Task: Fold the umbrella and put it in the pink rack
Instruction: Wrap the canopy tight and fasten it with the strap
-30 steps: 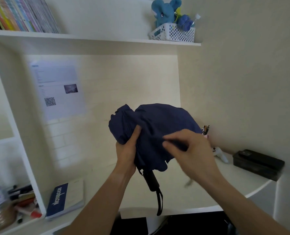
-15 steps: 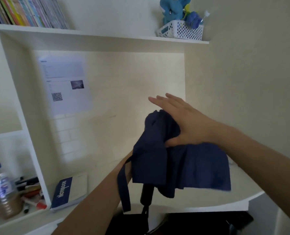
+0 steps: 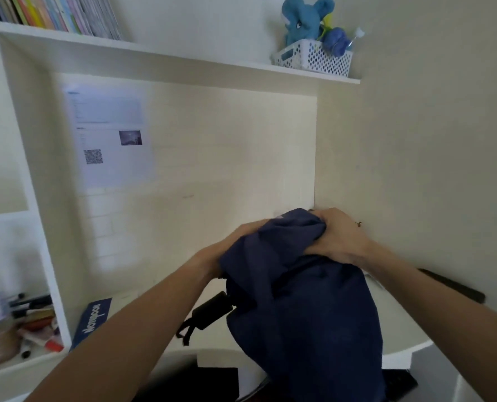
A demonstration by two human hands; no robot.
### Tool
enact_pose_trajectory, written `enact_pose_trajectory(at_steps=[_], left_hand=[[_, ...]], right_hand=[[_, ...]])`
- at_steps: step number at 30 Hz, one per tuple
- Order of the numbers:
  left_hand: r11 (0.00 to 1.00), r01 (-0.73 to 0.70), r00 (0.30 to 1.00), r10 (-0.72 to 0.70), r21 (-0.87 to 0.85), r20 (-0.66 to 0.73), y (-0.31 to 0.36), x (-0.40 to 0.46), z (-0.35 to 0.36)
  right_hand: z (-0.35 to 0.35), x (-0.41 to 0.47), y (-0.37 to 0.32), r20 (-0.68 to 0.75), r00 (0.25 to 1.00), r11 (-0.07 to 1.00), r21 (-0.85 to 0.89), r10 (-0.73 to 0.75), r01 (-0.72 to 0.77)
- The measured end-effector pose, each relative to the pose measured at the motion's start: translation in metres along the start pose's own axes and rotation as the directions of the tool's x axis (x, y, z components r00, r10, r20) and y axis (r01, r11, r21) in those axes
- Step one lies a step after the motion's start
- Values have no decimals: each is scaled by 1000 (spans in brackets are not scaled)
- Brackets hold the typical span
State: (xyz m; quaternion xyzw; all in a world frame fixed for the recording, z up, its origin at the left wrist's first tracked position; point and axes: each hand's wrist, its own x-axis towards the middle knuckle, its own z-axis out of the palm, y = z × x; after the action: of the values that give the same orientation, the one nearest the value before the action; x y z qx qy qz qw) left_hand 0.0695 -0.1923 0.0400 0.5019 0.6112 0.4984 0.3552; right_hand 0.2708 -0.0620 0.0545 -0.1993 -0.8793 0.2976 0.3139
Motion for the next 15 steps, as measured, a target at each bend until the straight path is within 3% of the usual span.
enact_pose_trajectory(at_steps=[2,4,5,6,7,8,9,10,11,12,14,15], left_hand=[[996,65,998,-64,-59,26,16,-3,-2],[997,46,975,-58,-61,-215,31,-6,-6],[999,-45,910,44,6,-413,34,-6,-8],[977,-156,777,212,144,-592,37,-11,-7],[906,-286,594,424,313,-684,40,-22,-4],[767,-404,393,638,499,-662,47,-36,3],[573,-484,237,813,661,-531,54,-51,13],[343,-517,158,939,785,-307,55,-61,24],[115,-541,126,990,833,-54,51,-68,39],[-65,-553,148,973,831,175,41,-67,54],[-212,-537,314,848,816,427,16,-53,74],[-182,-499,454,778,847,435,5,-43,77]], right_hand=[[3,1,13,-37,996,996,35,83,-82],[3,0,21,-76,981,983,59,180,-176],[3,0,28,-96,968,972,65,232,-227],[2,-1,33,-107,953,958,77,285,-278],[2,-1,37,-115,935,941,87,336,-327],[3,-2,40,-123,914,921,104,387,-376],[5,0,46,-130,898,906,118,421,-408],[8,2,52,-143,879,889,142,454,-436],[9,5,57,-154,868,878,175,472,-446],[11,7,59,-163,854,864,208,493,-459],[13,13,63,-173,828,836,254,534,-486],[15,16,67,-175,827,836,257,534,-485]])
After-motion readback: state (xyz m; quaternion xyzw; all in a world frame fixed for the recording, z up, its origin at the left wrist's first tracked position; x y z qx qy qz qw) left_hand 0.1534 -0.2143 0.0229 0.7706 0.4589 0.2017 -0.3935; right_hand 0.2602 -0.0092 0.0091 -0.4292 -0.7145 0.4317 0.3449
